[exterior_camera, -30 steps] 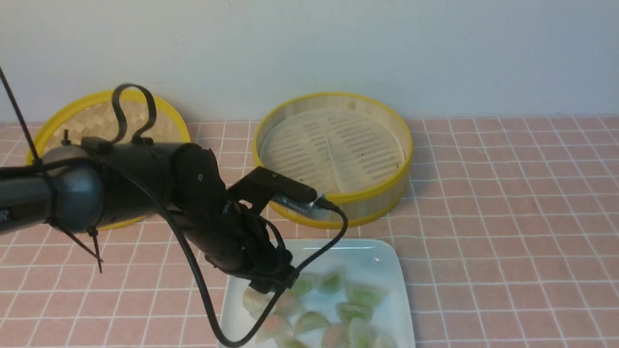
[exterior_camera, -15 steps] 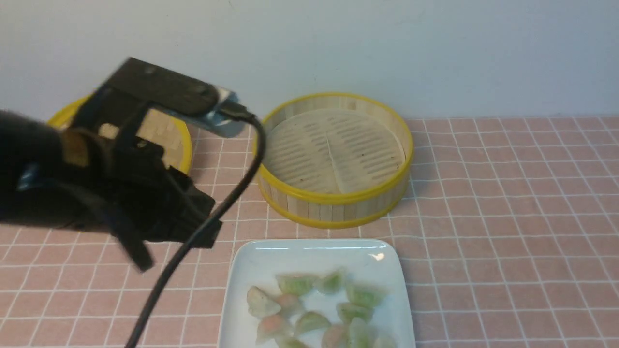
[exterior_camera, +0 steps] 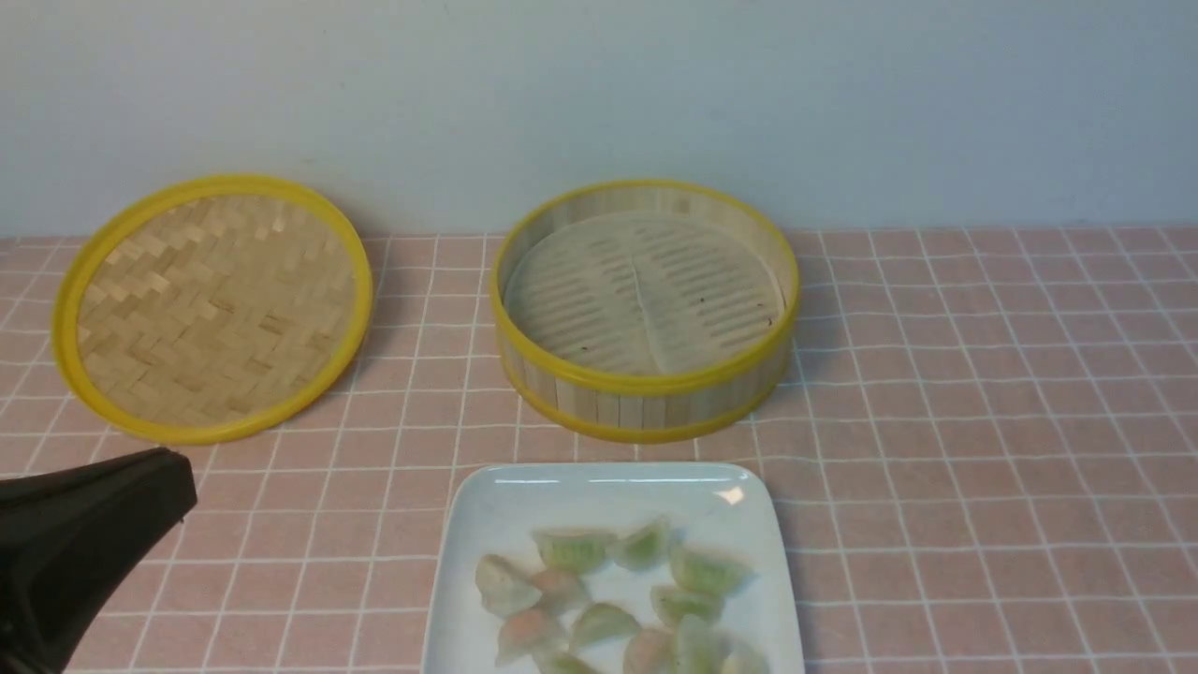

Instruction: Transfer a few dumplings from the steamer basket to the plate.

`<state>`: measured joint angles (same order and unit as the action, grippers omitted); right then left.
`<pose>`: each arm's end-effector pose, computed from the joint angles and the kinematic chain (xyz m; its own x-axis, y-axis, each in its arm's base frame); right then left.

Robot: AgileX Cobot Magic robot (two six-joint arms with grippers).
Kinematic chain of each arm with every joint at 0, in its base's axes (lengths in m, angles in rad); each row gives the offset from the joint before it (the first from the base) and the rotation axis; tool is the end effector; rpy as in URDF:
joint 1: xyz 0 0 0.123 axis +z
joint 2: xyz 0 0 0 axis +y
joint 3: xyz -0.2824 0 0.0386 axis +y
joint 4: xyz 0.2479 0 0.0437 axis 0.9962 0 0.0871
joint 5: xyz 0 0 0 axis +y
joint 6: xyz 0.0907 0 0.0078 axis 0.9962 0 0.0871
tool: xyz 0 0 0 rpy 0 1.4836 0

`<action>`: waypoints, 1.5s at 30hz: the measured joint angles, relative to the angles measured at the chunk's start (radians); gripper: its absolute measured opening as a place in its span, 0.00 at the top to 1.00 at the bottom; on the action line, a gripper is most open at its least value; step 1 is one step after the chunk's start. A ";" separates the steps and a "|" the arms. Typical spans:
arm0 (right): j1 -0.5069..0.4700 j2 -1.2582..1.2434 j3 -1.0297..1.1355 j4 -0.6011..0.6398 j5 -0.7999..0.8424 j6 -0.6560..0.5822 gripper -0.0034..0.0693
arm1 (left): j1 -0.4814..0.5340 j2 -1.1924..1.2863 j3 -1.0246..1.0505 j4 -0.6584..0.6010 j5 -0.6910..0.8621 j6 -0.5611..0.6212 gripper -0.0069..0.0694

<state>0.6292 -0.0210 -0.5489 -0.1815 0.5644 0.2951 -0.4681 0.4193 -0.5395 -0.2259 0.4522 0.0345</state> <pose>-0.0012 -0.0117 0.3351 0.0085 0.1795 -0.9837 -0.5144 0.8444 0.1497 0.0734 -0.0471 0.3251 -0.2946 -0.0390 -0.9548 0.4913 0.8508 -0.1864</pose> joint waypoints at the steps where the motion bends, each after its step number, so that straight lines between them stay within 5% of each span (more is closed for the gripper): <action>1: 0.000 0.000 0.000 0.000 -0.001 0.000 0.97 | 0.000 -0.001 0.000 0.000 0.000 -0.001 0.92; 15: 0.000 0.000 0.000 0.000 -0.001 0.000 0.97 | 0.000 -0.002 0.001 0.002 -0.018 -0.004 0.92; 21: 0.000 0.000 0.000 0.000 -0.001 0.000 0.97 | 0.010 -0.009 0.035 0.096 -0.038 0.002 0.92; 36: 0.000 0.000 0.000 0.000 -0.001 0.003 0.97 | 0.436 -0.429 0.514 0.155 -0.044 0.002 0.92; 45: 0.000 0.000 0.000 0.000 -0.001 0.003 0.97 | 0.446 -0.429 0.565 0.169 -0.060 0.003 0.92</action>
<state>0.6292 -0.0210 -0.5489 -0.1815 0.5630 0.2982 -0.0221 -0.0097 0.0254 -0.0567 0.3924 0.0379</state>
